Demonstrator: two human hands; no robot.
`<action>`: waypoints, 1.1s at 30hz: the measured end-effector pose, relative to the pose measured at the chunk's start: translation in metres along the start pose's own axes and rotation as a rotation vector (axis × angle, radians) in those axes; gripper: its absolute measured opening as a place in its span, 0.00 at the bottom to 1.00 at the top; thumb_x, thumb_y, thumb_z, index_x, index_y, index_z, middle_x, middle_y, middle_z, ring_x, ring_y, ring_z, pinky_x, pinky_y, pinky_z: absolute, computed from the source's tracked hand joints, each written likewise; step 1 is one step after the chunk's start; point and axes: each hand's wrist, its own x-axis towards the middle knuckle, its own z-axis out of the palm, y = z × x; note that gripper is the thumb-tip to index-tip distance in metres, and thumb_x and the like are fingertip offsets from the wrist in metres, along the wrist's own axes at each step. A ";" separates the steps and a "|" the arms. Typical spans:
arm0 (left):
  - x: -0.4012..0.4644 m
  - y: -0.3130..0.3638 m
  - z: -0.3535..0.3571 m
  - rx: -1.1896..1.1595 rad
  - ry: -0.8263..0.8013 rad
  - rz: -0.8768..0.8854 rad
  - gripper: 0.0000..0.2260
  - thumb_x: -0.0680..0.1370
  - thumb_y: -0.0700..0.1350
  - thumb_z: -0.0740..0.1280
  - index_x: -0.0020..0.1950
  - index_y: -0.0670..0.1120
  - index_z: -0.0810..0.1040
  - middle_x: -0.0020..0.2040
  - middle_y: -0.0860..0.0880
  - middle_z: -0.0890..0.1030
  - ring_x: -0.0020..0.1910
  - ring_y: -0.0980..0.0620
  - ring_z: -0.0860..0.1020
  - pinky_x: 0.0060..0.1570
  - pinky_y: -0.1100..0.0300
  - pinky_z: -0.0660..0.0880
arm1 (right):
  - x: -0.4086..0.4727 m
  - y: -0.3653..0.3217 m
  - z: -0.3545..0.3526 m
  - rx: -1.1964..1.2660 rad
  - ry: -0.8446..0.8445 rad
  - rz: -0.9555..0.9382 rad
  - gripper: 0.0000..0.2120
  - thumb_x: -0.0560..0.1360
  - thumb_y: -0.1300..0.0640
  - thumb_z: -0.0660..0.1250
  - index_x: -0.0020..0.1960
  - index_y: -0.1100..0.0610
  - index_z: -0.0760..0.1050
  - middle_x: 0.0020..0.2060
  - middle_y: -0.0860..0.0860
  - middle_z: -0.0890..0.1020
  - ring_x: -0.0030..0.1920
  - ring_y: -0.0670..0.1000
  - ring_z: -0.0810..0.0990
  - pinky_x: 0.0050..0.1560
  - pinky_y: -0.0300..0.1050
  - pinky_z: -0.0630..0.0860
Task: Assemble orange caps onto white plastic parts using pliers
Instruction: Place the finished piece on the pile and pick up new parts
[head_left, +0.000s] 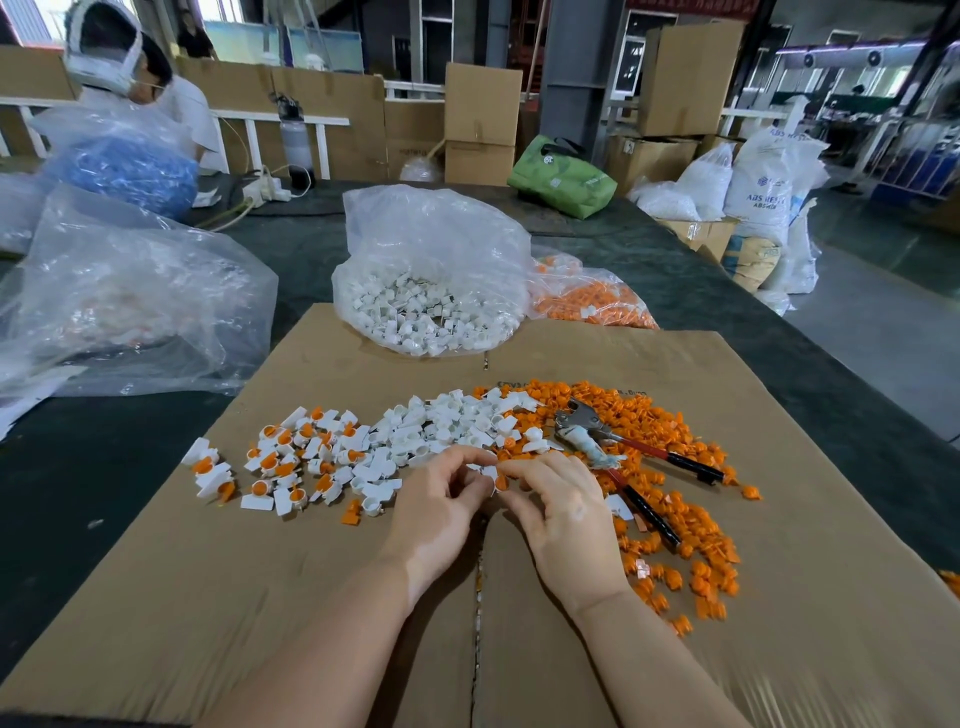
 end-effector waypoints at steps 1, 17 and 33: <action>0.000 0.000 0.001 -0.012 0.003 -0.005 0.10 0.77 0.40 0.67 0.47 0.56 0.79 0.30 0.57 0.75 0.36 0.59 0.77 0.39 0.68 0.72 | 0.000 0.000 0.000 0.007 0.003 0.002 0.10 0.71 0.63 0.72 0.52 0.56 0.81 0.41 0.50 0.80 0.45 0.52 0.77 0.47 0.46 0.73; 0.000 -0.001 0.001 -0.022 0.015 -0.025 0.08 0.76 0.43 0.68 0.46 0.57 0.79 0.33 0.55 0.77 0.38 0.56 0.77 0.42 0.64 0.74 | 0.000 -0.001 -0.001 -0.005 0.000 -0.021 0.09 0.71 0.63 0.72 0.51 0.56 0.81 0.42 0.49 0.80 0.45 0.51 0.77 0.47 0.48 0.75; -0.003 0.003 -0.002 -0.029 -0.032 0.027 0.05 0.75 0.43 0.69 0.49 0.53 0.79 0.30 0.56 0.76 0.31 0.61 0.74 0.34 0.72 0.69 | 0.001 0.001 0.000 0.011 0.024 -0.045 0.09 0.70 0.64 0.73 0.50 0.58 0.81 0.42 0.51 0.81 0.45 0.51 0.77 0.47 0.46 0.75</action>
